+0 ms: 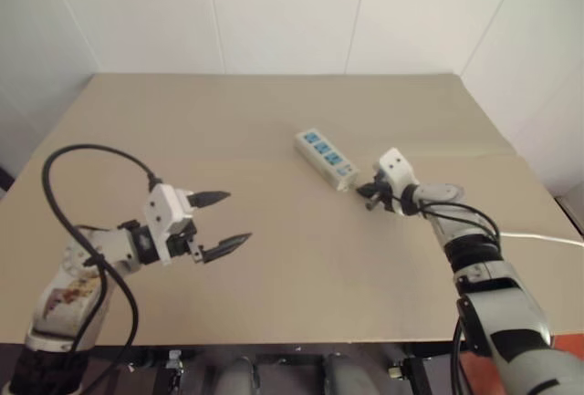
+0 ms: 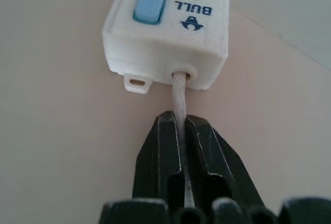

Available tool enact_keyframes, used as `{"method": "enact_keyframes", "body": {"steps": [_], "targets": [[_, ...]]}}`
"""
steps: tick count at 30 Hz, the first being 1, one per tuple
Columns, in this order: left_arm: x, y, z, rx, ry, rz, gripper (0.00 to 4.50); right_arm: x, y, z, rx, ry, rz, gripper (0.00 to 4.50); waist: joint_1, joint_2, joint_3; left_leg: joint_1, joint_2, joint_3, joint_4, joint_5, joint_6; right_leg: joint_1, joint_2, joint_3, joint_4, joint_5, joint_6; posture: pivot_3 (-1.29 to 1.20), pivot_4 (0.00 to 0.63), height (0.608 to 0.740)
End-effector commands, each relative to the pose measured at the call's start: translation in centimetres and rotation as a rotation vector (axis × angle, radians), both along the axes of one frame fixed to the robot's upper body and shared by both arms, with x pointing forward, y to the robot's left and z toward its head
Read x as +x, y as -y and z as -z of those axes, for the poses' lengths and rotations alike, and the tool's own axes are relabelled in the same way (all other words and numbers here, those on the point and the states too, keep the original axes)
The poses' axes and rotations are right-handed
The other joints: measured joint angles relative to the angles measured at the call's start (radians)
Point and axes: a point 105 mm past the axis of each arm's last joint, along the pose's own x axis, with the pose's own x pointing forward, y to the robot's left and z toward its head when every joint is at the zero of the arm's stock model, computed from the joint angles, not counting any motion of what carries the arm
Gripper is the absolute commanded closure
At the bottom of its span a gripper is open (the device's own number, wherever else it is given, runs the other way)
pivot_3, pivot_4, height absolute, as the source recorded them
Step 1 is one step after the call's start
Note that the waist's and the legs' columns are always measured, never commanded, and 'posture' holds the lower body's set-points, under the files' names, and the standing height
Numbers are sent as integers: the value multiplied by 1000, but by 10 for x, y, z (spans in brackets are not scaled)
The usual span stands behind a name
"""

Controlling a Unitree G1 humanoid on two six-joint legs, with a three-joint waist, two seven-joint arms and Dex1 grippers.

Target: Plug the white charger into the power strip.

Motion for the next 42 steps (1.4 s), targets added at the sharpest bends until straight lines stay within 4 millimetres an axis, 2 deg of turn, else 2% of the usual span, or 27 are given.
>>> {"method": "enact_keyframes", "body": {"steps": [1,4,6,10,14,17,19,24,32,35,37,39,42], "targets": [[-2,4,-9,5,42,24,0,-12,0,12,10,-60,-32,4479,1,0,0,0,0,0,0,0,0,0,0,0,0,0,0,0,150,740],[-2,4,-9,6,41,32,0,-17,0,10,8,-54,-45,4479,1,0,0,0,0,0,0,0,0,0,0,0,0,0,0,0,150,740],[-2,5,-9,6,41,37,0,-28,-4,2,29,-43,-92,4479,2,0,0,0,0,0,0,0,0,0,0,0,0,0,0,0,150,740],[-3,4,-8,8,36,38,0,-63,-16,-9,60,-31,-234,4479,6,0,0,-2,0,-1,0,0,0,-1,0,-1,-1,0,0,0,150,740],[-4,4,-7,10,29,43,0,-104,-24,-4,23,-41,-405,4479,6,1,0,-2,0,-1,0,0,0,-1,0,-1,-2,0,0,0,150,740],[-4,5,-7,11,27,52,0,-114,-24,1,5,-33,-437,4479,-1,0,0,-1,0,0,0,0,0,0,0,0,-1,0,0,0,150,740],[-3,6,-6,15,25,57,0,-108,-21,3,4,-27,-382,4479,-2,0,0,-1,0,0,0,0,0,0,1,0,-1,0,0,0,150,740],[-3,8,-6,15,22,66,0,-105,-19,-3,43,-2,-347,2917,4,0,0,-1,0,0,0,0,0,0,1,0,-2,0,0,0,150,740],[-6,10,-10,-21,19,98,0,-128,-3,-23,174,69,-326,145,20,0,0,-2,0,-1,0,0,0,0,0,0,-2,0,0,0,150,740],[-5,10,-9,-17,18,96,0,-130,-3,-26,239,128,-272,68,19,0,0,-2,0,0,0,0,0,0,1,0,-2,0,0,0,150,740],[-5,11,-9,-24,14,104,0,-121,-8,-26,264,233,-185,68,14,0,0,-1,0,0,0,0,0,0,1,0,-2,0,0,0,150,740],[-5,12,-10,-32,15,111,0,-116,-20,-30,359,262,-156,68,8,0,0,-1,0,0,0,0,0,0,1,0,-1,0,0,0,150,740],[-5,13,-12,-38,17,117,0,-115,-40,-28,401,288,-192,68,6,1,0,-2,0,0,0,0,0,0,1,0,-1,0,0,0,150,740]]}}
